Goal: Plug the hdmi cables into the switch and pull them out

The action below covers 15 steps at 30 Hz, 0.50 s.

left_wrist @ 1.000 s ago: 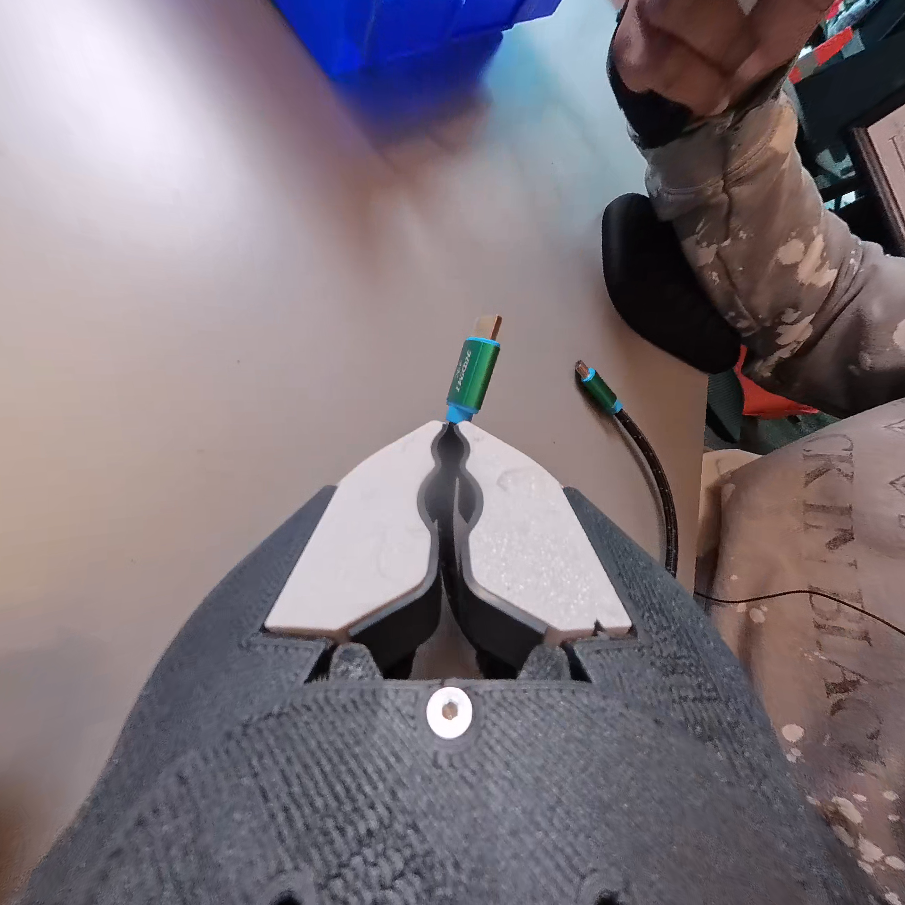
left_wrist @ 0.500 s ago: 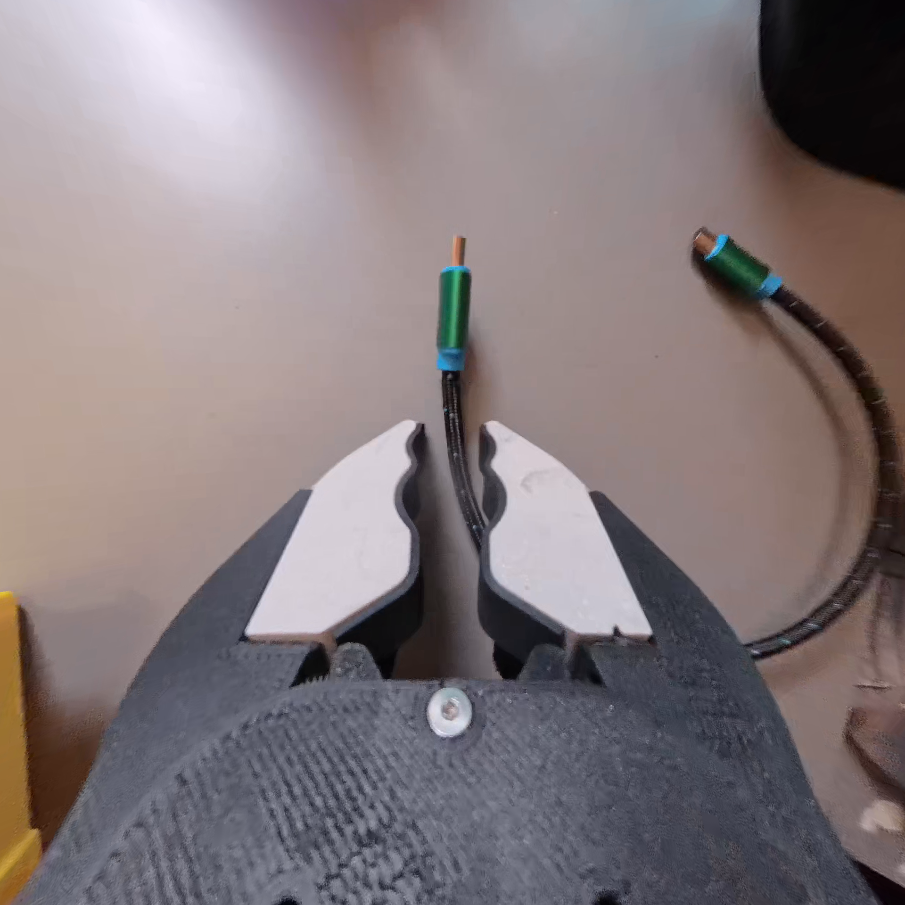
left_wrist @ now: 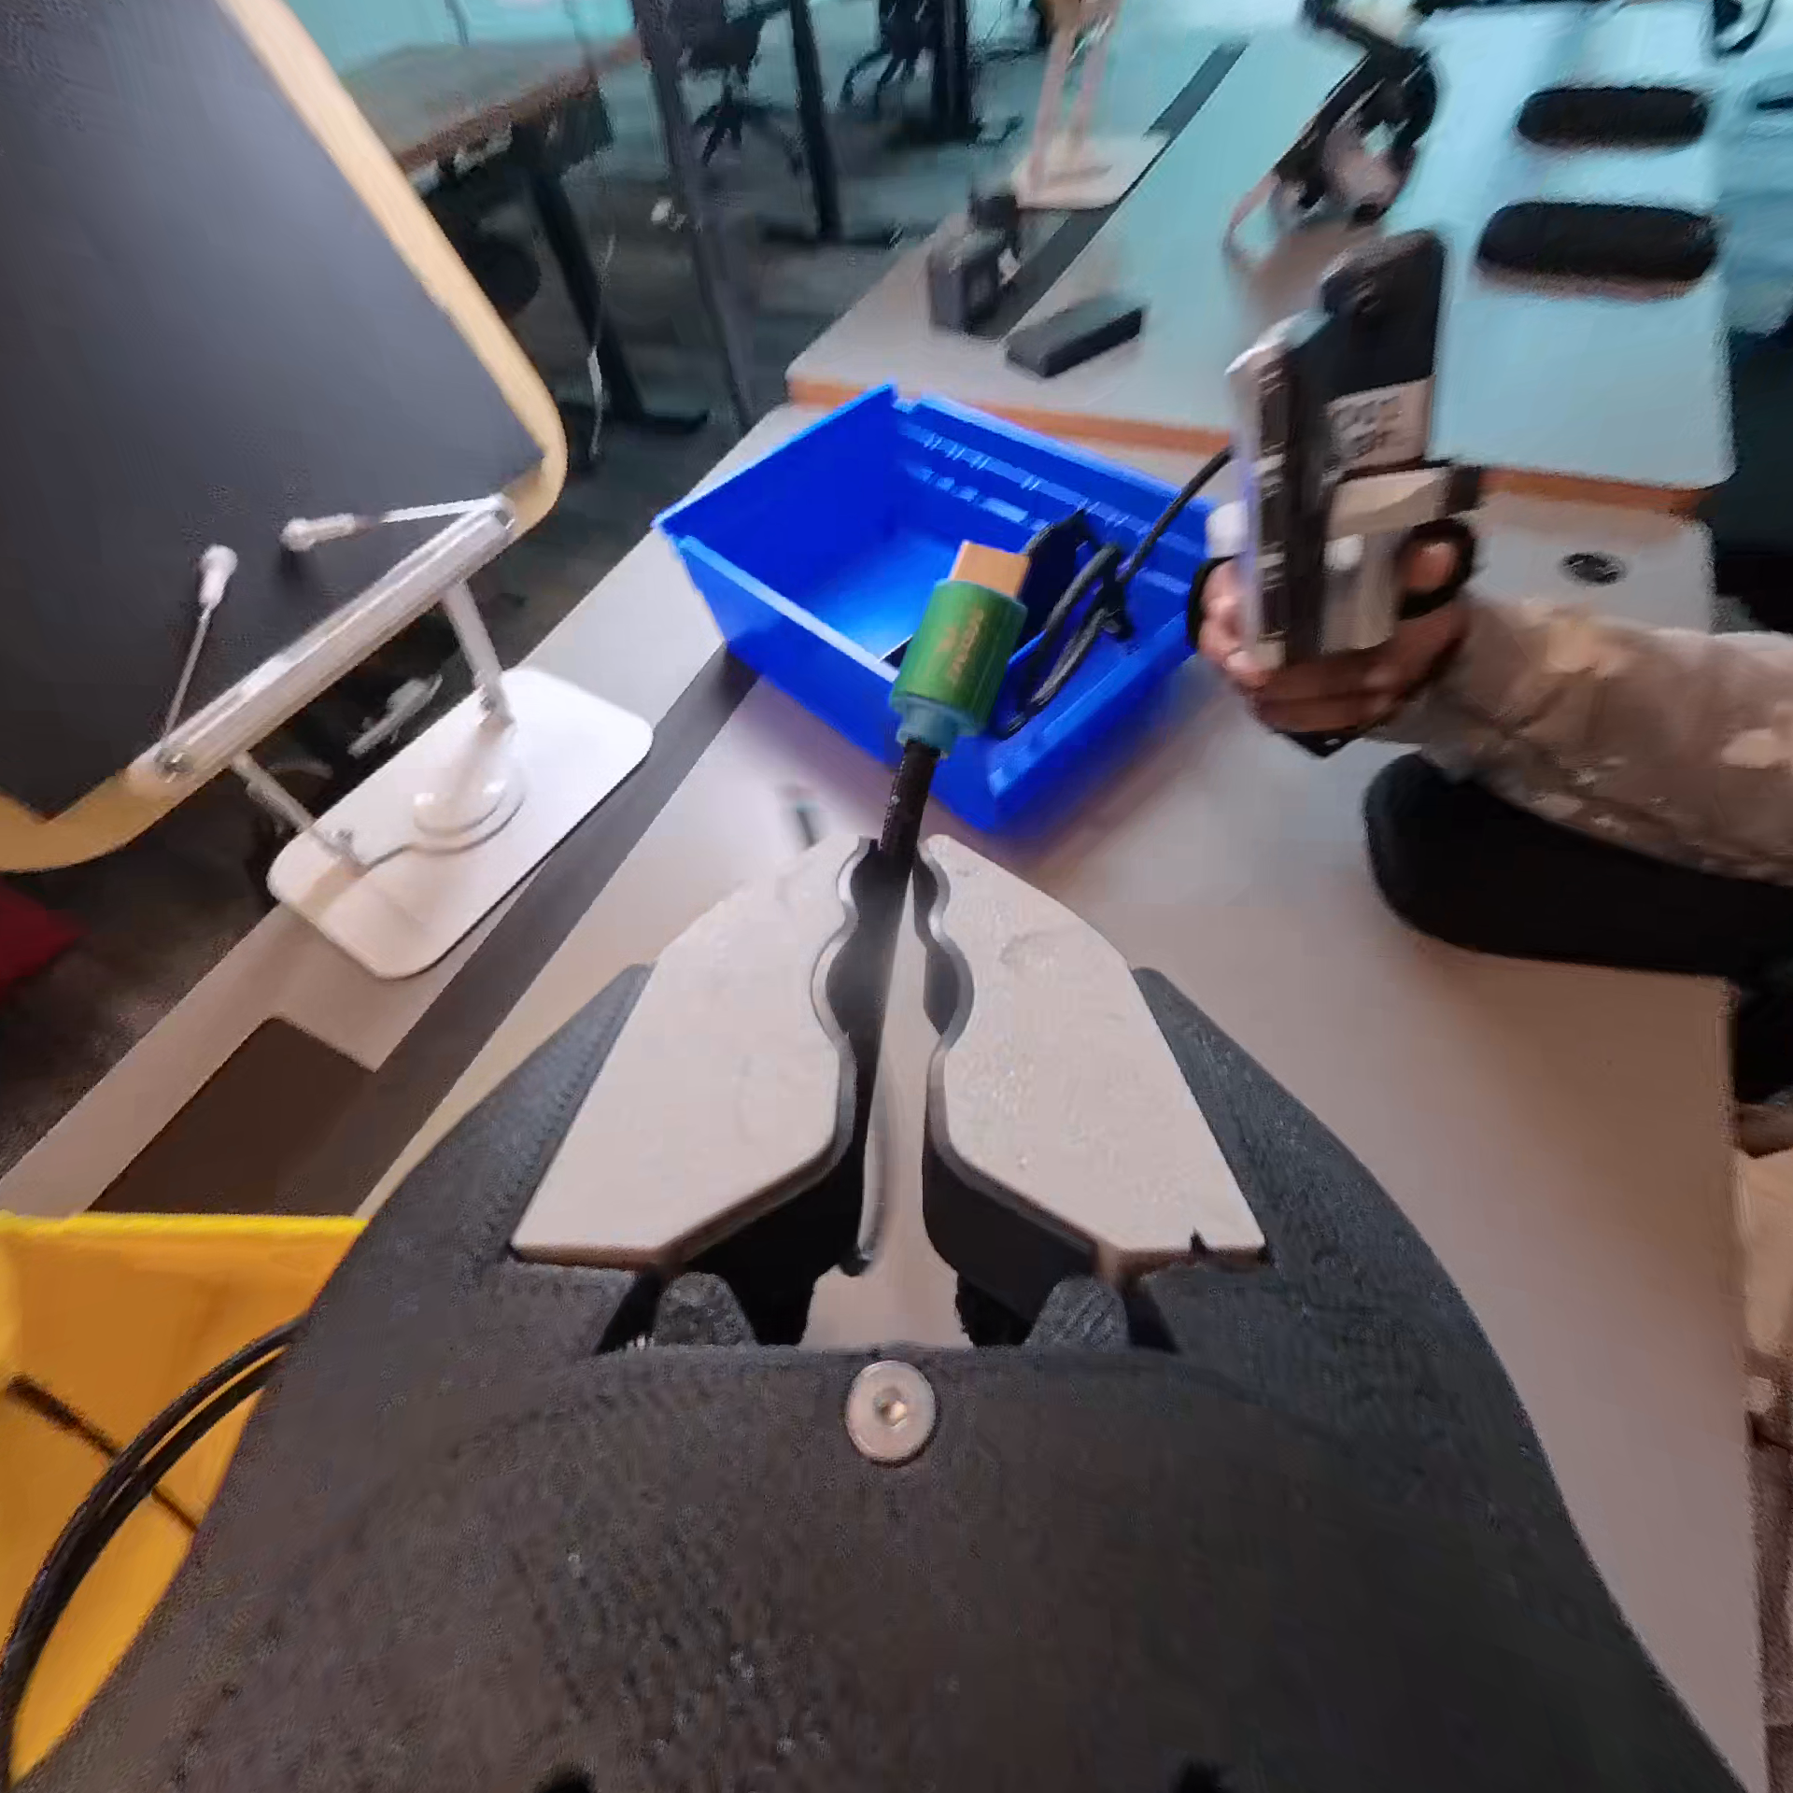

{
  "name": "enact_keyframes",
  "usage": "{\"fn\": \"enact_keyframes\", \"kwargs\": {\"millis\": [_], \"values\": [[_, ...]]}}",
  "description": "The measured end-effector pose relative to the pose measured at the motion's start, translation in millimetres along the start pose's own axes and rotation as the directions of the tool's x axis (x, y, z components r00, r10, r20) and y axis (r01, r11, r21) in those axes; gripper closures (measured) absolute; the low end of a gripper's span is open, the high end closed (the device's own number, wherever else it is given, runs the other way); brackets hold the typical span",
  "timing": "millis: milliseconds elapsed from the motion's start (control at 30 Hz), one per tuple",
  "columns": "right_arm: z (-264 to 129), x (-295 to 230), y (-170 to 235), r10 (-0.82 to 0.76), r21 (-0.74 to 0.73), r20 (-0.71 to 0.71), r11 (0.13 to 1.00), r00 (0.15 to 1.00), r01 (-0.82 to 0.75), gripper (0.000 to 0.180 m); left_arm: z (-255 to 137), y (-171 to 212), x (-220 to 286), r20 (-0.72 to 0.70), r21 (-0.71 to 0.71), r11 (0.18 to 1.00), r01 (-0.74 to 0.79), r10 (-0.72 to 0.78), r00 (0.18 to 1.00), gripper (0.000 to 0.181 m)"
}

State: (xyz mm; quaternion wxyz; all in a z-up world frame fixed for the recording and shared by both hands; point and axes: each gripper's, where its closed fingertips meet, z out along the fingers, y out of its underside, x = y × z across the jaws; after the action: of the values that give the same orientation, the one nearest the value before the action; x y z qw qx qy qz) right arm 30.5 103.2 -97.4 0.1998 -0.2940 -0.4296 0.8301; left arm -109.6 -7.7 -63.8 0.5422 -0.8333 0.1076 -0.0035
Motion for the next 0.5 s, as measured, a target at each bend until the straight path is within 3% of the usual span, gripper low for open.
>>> {"fn": "enact_keyframes", "kwargs": {"millis": [67, 167, 333, 500], "values": [[-1, 0, -1, -0.001, 0.005, 0.000, 1.000, 1.000, 0.001, 0.158, 1, 7, 28, -0.073, 0.005, 1.000, -0.027, 0.027, 0.997, 0.175], [-1, -1, -2, 0.002, 0.007, 0.003, 1.000, 1.000, -0.002, 0.158, 25, 63, 73, -0.190, -0.118, 0.992, -0.054, 0.031, 0.981, 0.181], [1, -1, 1, 0.003, -0.001, 0.003, 1.000, 1.000, -0.003, 0.158, 62, 150, 118, -0.302, -0.299, 0.954, 0.029, -0.123, 0.945, 0.180], [0, 0, 0, 0.002, 0.005, -0.001, 1.000, 1.000, -0.002, 0.158, 82, 172, 126, -0.299, -0.332, 0.943, -0.027, -0.078, 0.951, 0.180]]}}
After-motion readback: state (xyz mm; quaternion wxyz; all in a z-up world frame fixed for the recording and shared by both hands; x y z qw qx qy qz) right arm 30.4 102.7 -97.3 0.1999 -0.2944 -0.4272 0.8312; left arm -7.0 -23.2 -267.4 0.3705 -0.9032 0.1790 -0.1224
